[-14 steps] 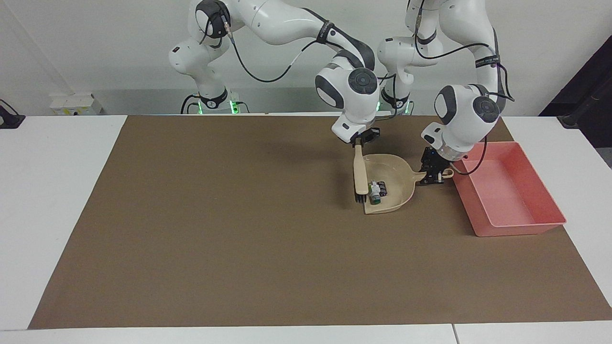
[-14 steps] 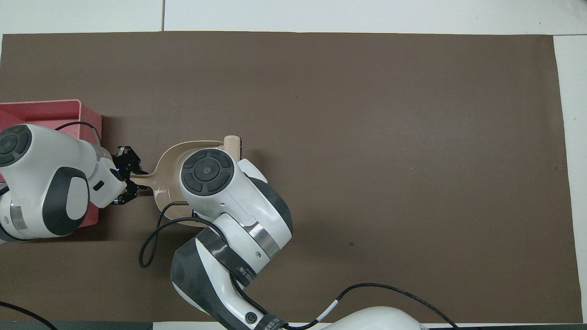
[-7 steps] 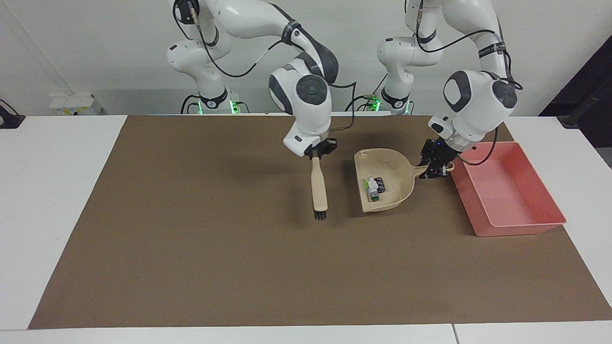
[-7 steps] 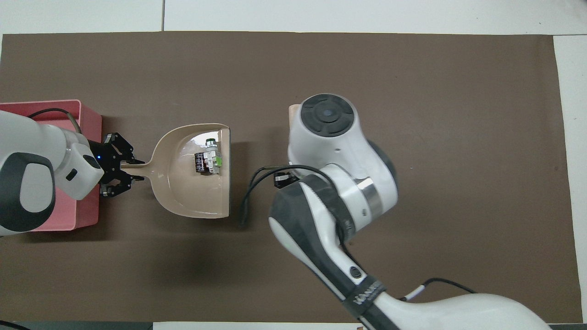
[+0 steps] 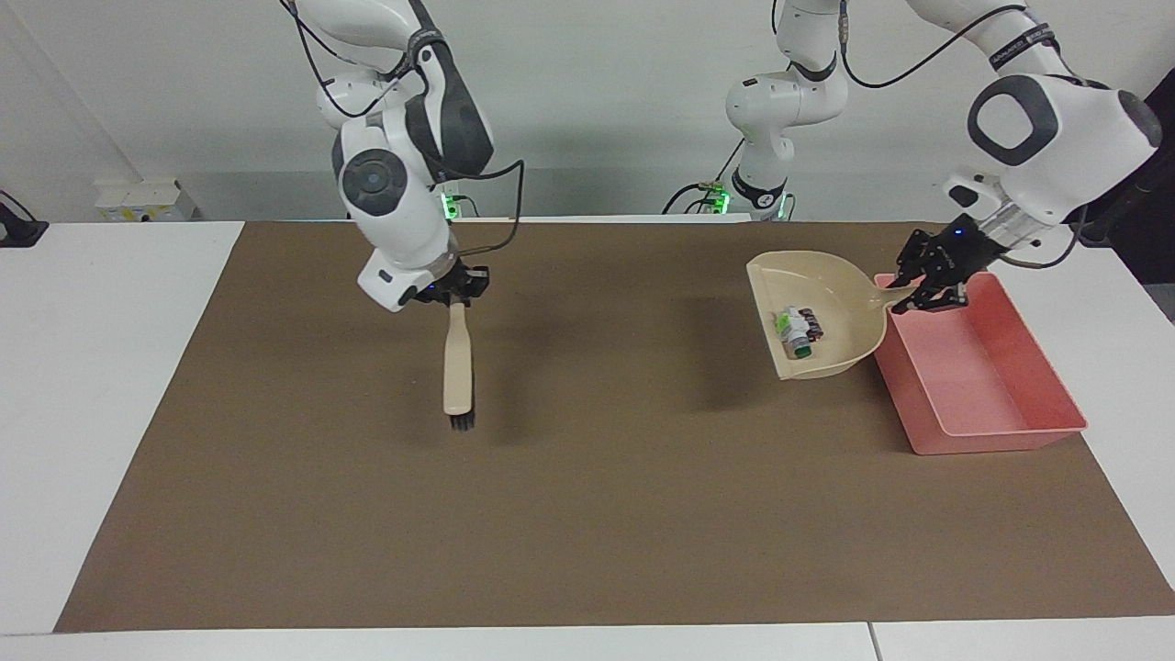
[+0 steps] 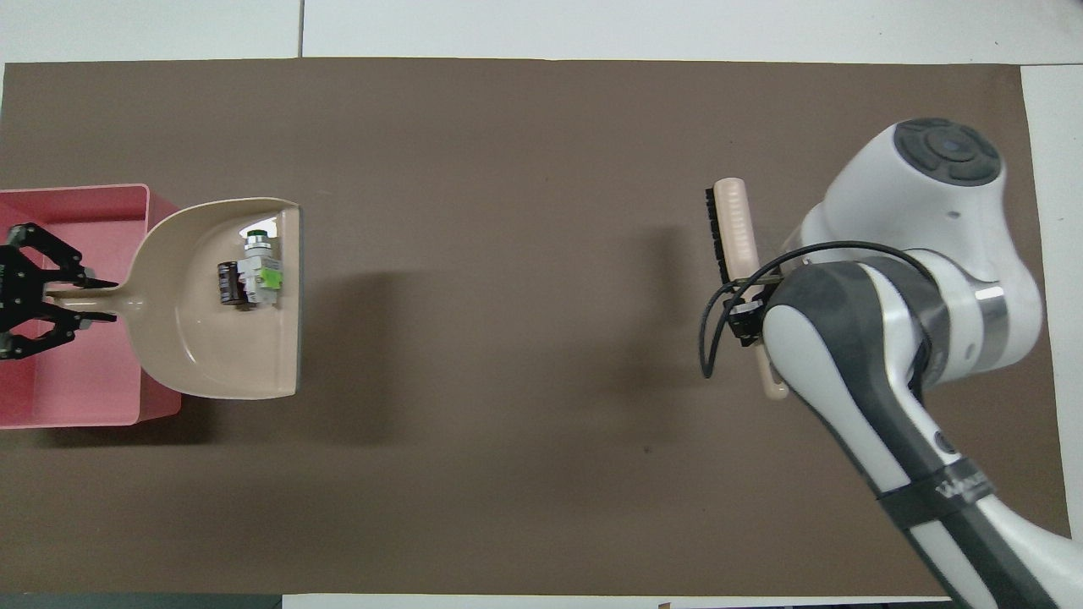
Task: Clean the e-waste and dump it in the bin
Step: 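Lift the dustpan with the left gripper while the right gripper returns the brush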
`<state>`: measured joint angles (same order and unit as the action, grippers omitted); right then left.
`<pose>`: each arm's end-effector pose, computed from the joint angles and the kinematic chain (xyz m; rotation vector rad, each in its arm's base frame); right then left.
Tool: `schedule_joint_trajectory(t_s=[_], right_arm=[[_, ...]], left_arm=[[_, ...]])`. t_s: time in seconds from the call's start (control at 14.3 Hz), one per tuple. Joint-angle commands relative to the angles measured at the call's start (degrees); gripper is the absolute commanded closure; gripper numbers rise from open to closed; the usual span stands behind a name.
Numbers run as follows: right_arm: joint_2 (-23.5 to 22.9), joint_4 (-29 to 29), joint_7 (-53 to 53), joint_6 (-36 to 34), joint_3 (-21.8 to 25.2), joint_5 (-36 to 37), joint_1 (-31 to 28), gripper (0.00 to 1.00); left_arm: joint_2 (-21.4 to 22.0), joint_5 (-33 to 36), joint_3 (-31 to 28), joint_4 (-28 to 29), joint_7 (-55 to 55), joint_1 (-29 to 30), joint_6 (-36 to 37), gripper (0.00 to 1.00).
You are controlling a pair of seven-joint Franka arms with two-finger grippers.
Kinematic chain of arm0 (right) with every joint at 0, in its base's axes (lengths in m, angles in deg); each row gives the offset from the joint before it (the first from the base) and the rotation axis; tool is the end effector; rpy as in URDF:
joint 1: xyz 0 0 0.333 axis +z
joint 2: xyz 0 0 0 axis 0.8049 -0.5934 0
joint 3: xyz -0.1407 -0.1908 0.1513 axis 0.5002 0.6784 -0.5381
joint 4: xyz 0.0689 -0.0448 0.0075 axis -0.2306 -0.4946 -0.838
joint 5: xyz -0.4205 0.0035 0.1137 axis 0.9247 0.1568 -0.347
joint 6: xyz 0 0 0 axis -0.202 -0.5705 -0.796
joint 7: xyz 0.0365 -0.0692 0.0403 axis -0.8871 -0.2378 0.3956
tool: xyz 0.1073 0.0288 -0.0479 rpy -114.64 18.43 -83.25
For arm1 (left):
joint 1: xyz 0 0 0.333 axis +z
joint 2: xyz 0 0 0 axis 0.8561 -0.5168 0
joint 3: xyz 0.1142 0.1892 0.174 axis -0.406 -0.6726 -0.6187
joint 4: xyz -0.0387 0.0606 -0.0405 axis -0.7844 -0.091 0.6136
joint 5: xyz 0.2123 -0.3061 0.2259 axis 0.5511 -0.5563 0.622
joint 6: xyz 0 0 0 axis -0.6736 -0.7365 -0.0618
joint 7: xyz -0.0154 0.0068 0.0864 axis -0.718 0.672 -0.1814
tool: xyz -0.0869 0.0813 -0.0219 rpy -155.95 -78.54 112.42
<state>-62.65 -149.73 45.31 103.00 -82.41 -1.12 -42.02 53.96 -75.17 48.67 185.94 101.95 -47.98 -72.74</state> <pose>0.5701 0.1148 0.3662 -3.0386 -0.0981 0.4669 0.5718 0.1039 0.4439 1.9937 -2.0652 0.3384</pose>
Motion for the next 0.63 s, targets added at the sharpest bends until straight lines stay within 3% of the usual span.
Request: schedule_joint_trajectory(t_s=[0.0, 0.28, 0.56], right_arm=[[1.2, -1.8, 7.4, -2.4, -1.0, 1.3, -8.6, 1.0], [2.7, -6.0, 13.6, -2.1, -1.0, 5.7, -18.1, 1.0], [4.7, -13.0, 10.9, 6.9, -1.0, 8.4, -19.3, 1.0]], left_arm=[[-1.8, -3.3, 0.4, -3.2, 5.5, 7.4, 2.8, 0.99], [-4.3, -0.7, 0.0, -8.0, 9.3, 13.7, 2.6, 1.0], [-6.7, 9.4, -0.2, -13.3, 9.2, 17.3, 2.3, 1.0]])
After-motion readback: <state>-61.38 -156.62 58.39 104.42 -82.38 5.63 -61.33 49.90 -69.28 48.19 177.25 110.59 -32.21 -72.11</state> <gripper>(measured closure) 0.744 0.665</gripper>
